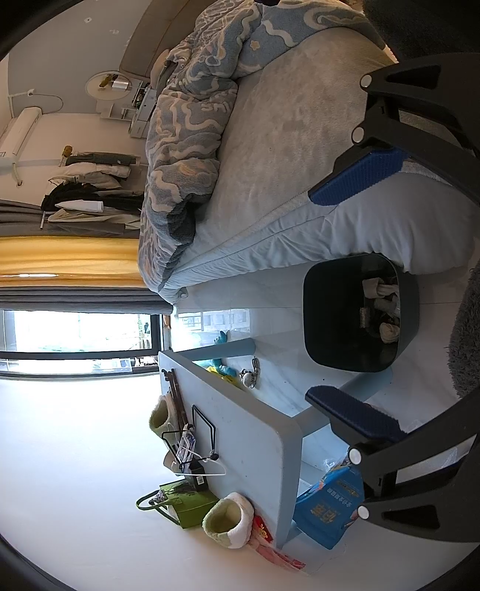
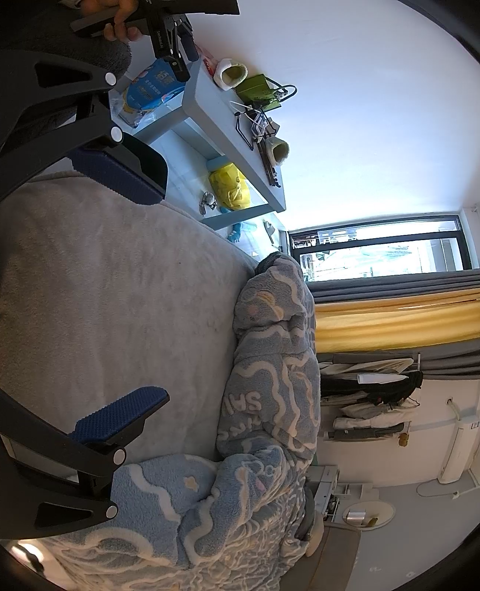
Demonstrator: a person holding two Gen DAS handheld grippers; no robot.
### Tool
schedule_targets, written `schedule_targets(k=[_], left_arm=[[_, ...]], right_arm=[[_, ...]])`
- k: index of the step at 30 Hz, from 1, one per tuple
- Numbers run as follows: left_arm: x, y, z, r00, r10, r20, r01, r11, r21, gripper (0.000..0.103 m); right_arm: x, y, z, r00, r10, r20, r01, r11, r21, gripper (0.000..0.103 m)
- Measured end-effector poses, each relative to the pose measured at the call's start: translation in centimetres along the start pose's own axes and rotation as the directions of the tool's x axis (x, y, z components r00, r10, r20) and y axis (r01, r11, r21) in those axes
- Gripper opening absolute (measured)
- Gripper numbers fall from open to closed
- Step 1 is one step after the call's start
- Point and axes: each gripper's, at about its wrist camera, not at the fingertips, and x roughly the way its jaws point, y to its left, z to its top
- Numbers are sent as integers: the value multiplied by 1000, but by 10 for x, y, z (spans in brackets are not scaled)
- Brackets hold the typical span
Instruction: Collect trash
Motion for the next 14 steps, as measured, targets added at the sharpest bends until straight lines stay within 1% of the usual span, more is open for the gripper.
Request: schedule_targets(k=[14], left_arm=[[0,-2,-3,1000,6,-3,-6,1000,6,100]], right_arm=[[0,0,0,1000,0,-1,0,1000,-1,100]])
